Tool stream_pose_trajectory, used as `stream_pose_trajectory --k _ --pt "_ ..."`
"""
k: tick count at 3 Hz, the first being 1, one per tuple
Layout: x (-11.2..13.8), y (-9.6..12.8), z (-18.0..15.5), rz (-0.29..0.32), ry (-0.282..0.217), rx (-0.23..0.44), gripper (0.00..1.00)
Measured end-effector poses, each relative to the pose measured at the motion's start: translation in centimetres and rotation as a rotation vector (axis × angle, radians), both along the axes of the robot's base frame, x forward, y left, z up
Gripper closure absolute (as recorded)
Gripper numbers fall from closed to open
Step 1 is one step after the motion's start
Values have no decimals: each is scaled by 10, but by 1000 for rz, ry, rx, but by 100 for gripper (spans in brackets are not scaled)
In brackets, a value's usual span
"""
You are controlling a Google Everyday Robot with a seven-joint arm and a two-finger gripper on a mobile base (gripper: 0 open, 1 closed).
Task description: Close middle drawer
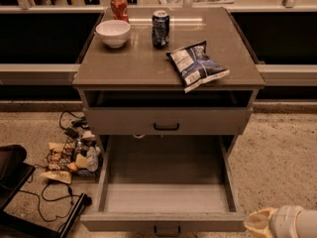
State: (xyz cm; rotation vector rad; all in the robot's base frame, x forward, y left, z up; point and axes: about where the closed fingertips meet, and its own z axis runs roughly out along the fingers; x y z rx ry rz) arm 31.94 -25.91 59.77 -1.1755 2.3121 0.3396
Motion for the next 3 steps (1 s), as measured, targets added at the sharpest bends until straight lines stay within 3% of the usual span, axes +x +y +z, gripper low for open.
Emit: stream_pose_trajectory --k 2,3 --pt "-33 38 -105 -15 50 53 100" --pt "-31 46 -150 -15 66 60 100"
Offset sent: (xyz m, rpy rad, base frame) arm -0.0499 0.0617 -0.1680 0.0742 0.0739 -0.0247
